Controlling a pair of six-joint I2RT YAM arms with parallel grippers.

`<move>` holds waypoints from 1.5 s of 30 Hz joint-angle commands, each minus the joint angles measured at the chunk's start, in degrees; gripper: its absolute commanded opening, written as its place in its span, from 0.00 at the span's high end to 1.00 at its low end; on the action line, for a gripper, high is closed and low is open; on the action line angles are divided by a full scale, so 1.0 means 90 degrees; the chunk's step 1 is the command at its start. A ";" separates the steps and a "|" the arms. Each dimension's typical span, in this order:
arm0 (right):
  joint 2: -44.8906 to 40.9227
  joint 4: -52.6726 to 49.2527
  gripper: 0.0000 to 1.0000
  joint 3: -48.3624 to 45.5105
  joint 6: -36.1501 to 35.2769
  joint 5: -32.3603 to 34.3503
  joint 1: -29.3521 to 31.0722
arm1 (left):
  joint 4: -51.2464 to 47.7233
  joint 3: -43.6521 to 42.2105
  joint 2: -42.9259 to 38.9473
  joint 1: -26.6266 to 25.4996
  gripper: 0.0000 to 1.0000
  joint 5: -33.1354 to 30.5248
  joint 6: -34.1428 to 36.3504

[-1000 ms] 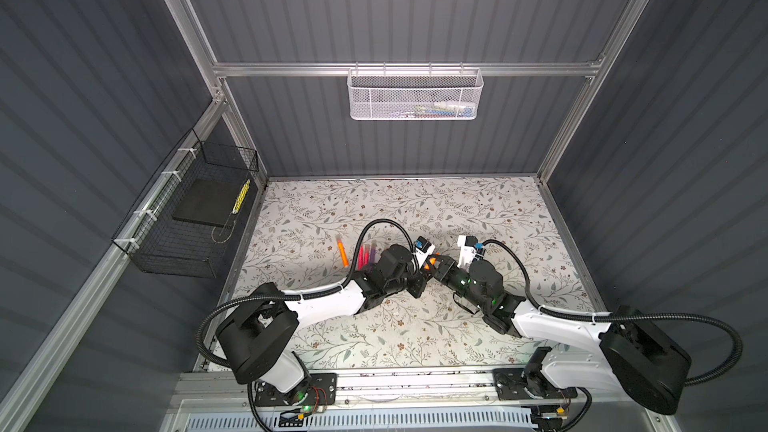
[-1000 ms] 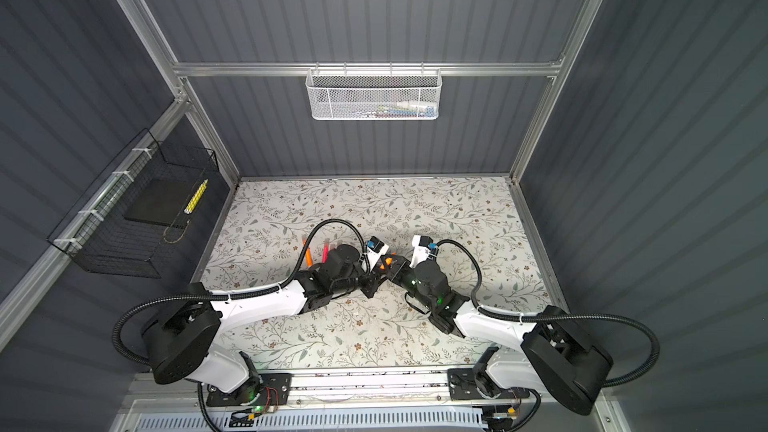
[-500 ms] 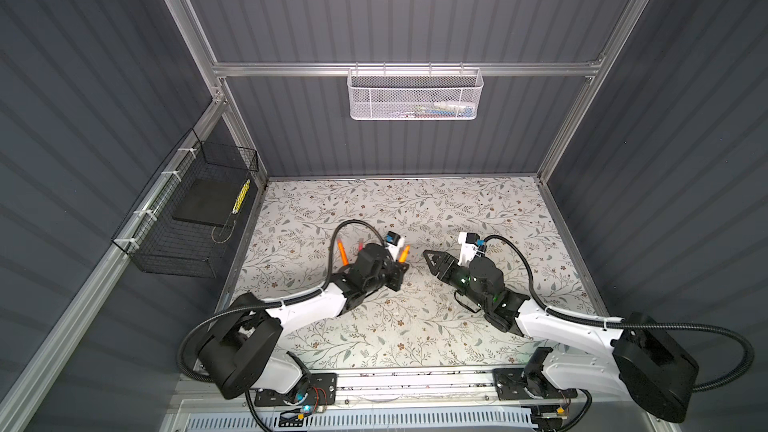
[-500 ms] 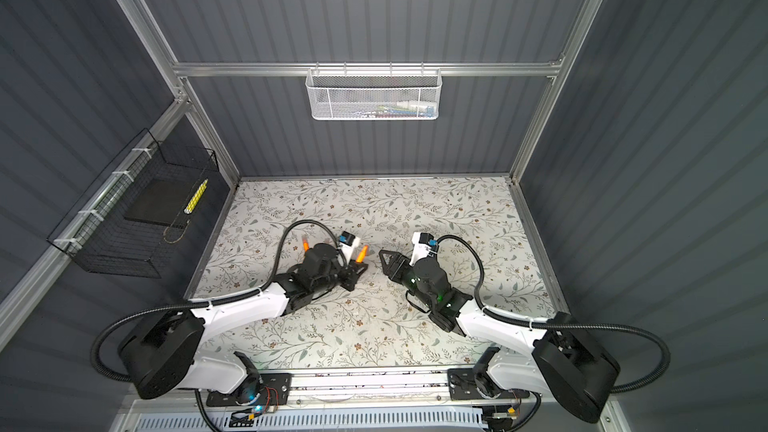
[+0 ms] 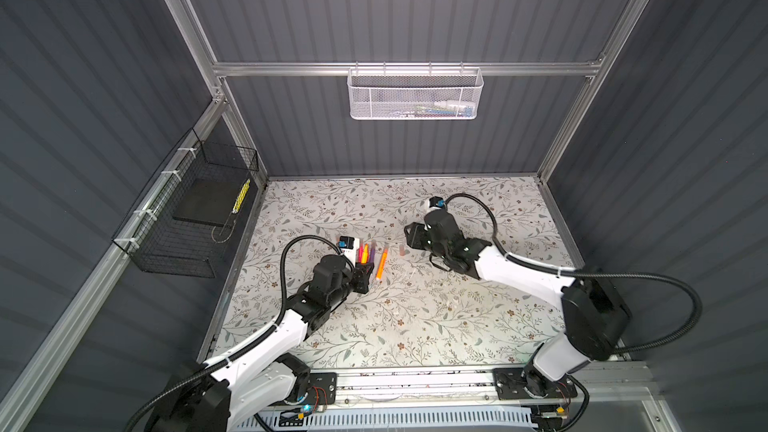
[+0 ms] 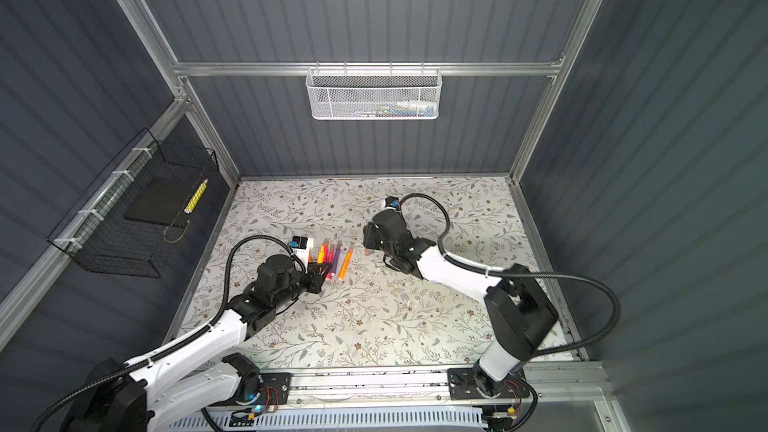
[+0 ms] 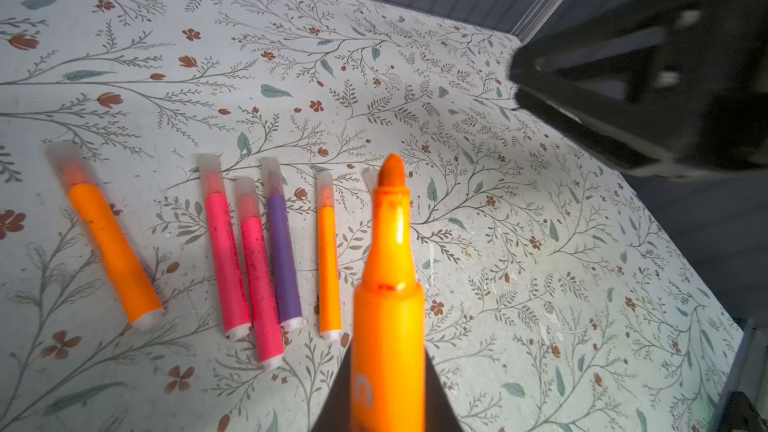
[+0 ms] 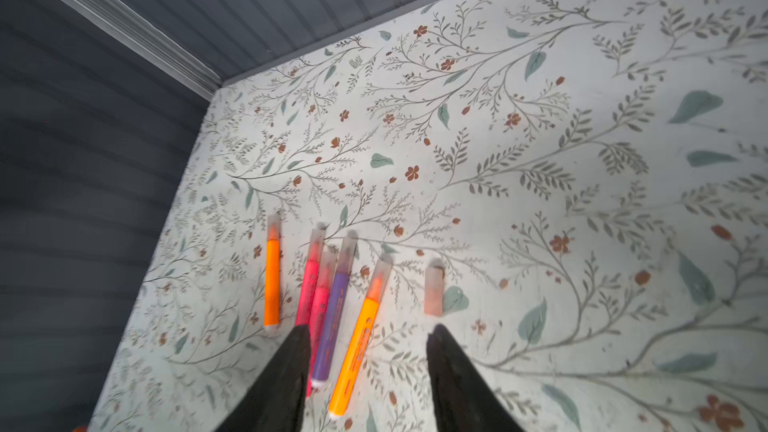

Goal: Insert the pens into the pen caps
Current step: 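Move the right gripper to the pale pink cap and grasp it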

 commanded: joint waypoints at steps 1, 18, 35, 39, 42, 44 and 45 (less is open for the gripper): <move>0.0966 -0.1837 0.56 0.1135 -0.0755 -0.0009 -0.0032 | -0.0305 -0.0160 -0.0367 0.0006 1.00 0.0202 -0.0010; 0.2637 -0.2959 0.61 0.2675 -0.1090 -0.0064 -0.0027 | -0.0277 -0.0121 -0.0375 0.0009 1.00 0.0327 0.0063; 0.3169 -0.3299 0.68 0.2946 -0.1125 0.0270 0.0012 | -0.0499 -0.0049 -0.0567 0.0006 1.00 0.0340 0.0068; 0.3216 -0.3286 0.69 0.2925 -0.1100 0.0258 0.0050 | -0.0492 -0.0073 -0.0616 0.0006 1.00 0.0360 0.0019; 0.3306 -0.3323 0.69 0.2998 -0.1105 0.0267 0.0061 | -0.0557 -0.0019 -0.0602 0.0006 1.00 0.0352 0.0048; 0.3356 -0.3313 0.69 0.3033 -0.1095 0.0297 0.0061 | -0.0509 -0.0052 -0.0606 0.0006 1.00 0.0360 0.0048; 0.3385 -0.3301 0.69 0.3036 -0.1096 0.0289 0.0062 | -0.0470 -0.0069 -0.0617 0.0011 1.00 0.0360 0.0048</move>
